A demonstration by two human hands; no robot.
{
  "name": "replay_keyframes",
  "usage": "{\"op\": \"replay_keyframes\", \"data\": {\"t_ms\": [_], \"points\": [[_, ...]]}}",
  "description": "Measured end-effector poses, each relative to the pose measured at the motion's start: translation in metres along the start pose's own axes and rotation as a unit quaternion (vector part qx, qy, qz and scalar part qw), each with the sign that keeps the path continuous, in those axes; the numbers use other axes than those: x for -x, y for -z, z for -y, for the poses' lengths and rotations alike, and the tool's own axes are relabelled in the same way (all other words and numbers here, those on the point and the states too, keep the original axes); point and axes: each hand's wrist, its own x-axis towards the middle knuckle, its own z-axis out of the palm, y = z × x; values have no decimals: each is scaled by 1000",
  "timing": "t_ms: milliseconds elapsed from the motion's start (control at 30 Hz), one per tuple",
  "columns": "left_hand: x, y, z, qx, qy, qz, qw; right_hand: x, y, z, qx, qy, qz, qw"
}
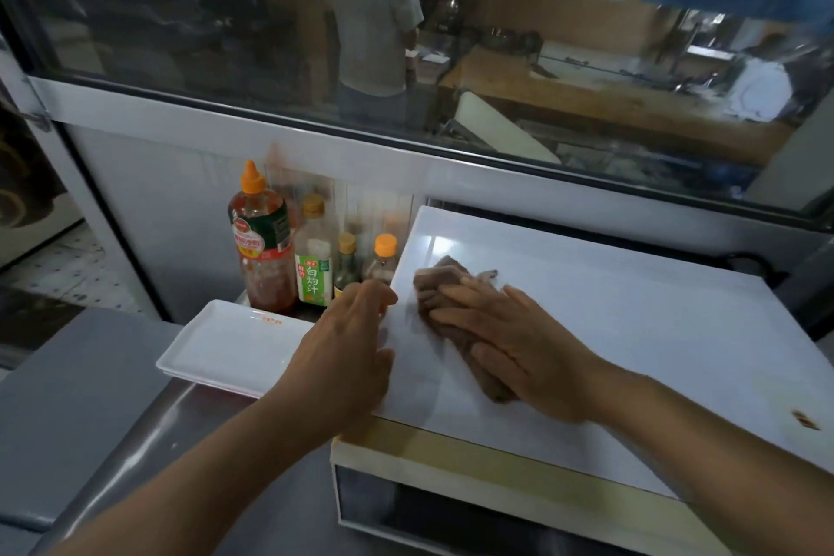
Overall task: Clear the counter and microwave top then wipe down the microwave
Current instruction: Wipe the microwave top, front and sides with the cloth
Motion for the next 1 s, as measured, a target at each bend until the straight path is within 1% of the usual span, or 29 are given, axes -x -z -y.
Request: {"op": "replay_keyframes", "data": {"t_ms": [67, 167, 233, 333, 433, 500, 600, 667, 767, 833, 867, 933, 1000], "points": [[0, 0, -2, -2, 0, 4, 1000, -13, 6, -24, 6, -15, -18, 1000], [-3, -1, -5, 5, 17, 11, 1000, -35, 12, -62, 41, -90, -30, 995], [-4, -2, -9, -11, 30, 11, 999, -40, 10, -71, 59, -113, -36, 991], [-1, -7, -17, -76, 23, -19, 997, -23, 6, -45, 65, -89, -31, 993], [3, -17, -29, -81, -36, -47, 995, 35, 3, -8, 33, -37, -56, 997], [3, -27, -40, -81, -65, -37, 994, 70, 4, 2, 21, -7, -78, 997], [2, -43, -53, -92, -83, -24, 992, 74, 21, -14, -47, -15, -56, 997], [3, -50, -55, -107, -85, -21, 990, 60, 33, -46, -34, -47, -53, 997], [4, -54, -55, -128, -71, -31, 989, 44, 44, -91, 25, -147, -32, 988], [5, -55, -61, -133, -58, -41, 989, 45, 43, -93, 47, -162, -38, 985], [6, -55, -65, -141, -52, -48, 988, 51, 41, -85, 47, -155, -44, 986], [8, -60, -74, -152, -51, -63, 985, 76, 37, -64, 29, -109, -47, 993], [10, -68, -87, -134, -77, -65, 986, 114, 30, -46, 4, -66, -49, 997]]}}
